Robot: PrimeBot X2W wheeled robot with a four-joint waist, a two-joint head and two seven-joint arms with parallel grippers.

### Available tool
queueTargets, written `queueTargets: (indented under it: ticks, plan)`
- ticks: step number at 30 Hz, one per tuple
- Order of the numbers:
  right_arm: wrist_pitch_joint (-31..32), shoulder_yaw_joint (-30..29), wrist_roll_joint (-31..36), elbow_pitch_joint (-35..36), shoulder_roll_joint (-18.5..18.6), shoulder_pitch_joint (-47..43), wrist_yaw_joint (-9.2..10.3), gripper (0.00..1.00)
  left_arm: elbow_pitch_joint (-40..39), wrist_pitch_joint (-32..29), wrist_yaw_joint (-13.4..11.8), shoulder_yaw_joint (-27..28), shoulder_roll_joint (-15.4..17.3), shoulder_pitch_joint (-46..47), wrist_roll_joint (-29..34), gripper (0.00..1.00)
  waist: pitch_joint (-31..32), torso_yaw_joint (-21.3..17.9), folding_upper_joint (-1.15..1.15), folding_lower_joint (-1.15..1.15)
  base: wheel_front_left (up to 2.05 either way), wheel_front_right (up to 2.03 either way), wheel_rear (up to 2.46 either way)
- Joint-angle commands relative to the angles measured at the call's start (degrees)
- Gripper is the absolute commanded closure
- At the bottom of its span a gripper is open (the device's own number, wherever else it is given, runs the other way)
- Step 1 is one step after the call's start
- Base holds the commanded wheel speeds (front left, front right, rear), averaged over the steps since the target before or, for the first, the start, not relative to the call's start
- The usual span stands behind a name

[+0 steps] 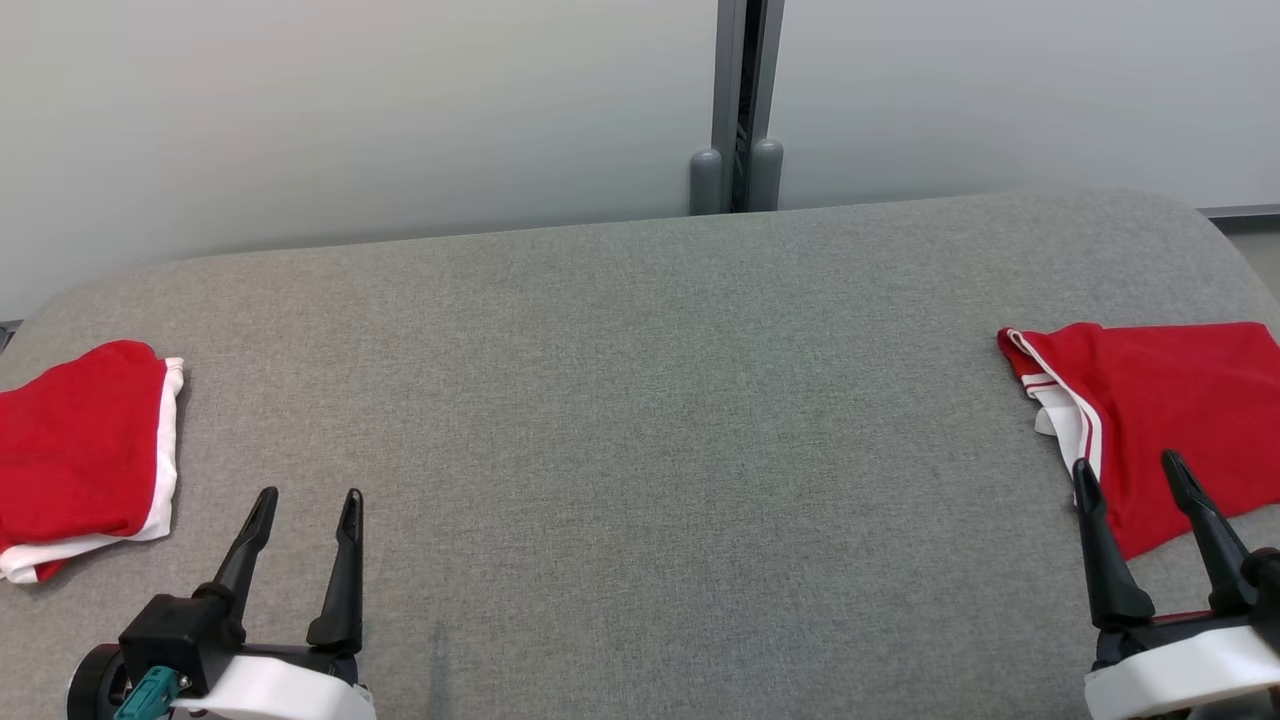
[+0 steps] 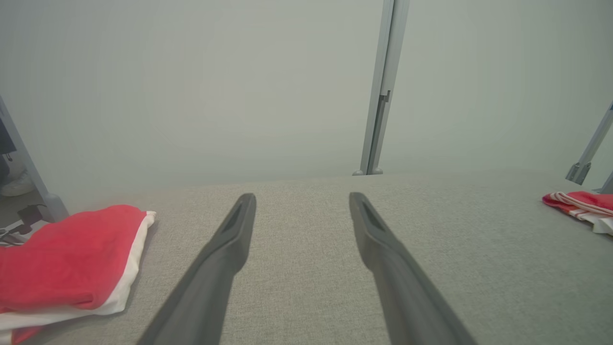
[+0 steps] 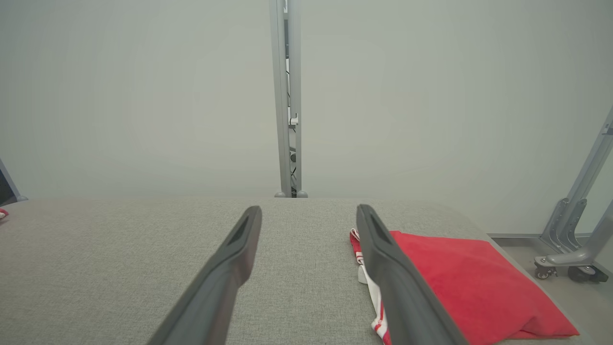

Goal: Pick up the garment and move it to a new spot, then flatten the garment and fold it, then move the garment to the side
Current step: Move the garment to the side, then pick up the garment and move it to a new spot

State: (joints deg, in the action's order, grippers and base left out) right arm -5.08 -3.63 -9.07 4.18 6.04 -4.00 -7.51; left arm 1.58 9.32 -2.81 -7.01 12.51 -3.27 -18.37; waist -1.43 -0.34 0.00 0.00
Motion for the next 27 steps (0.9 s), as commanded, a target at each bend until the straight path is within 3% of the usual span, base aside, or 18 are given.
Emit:
queueTargets:
  ticks: [1,20,27]
  plan:
    - [0.1,-0.4,-0.2,0.3,0.1,-0.4,0.04,0.00,-0.3,0.0,-0.3,0.0,0.4,-0.4,-0.5,0.00,0.0,0.1,0.00,0.00,0.00,0.00,0.00]
    - [0.0,0.2,-0.4,-0.2,-0.7,0.0,0.04,0.00,-1.0,-0.5,-1.2,-0.5,0.7,0.0,-0.9,0.00,-0.2,0.4,0.00,0.00,0.00,0.00,0.00]
    - [-0.4,0.0,-0.5,0.5,-0.5,-0.3,0.04,0.00,-1.2,0.0,-0.9,-0.8,0.7,1.7,-1.3,0.00,-0.4,3.6,0.00,0.00,0.00,0.00,0.00]
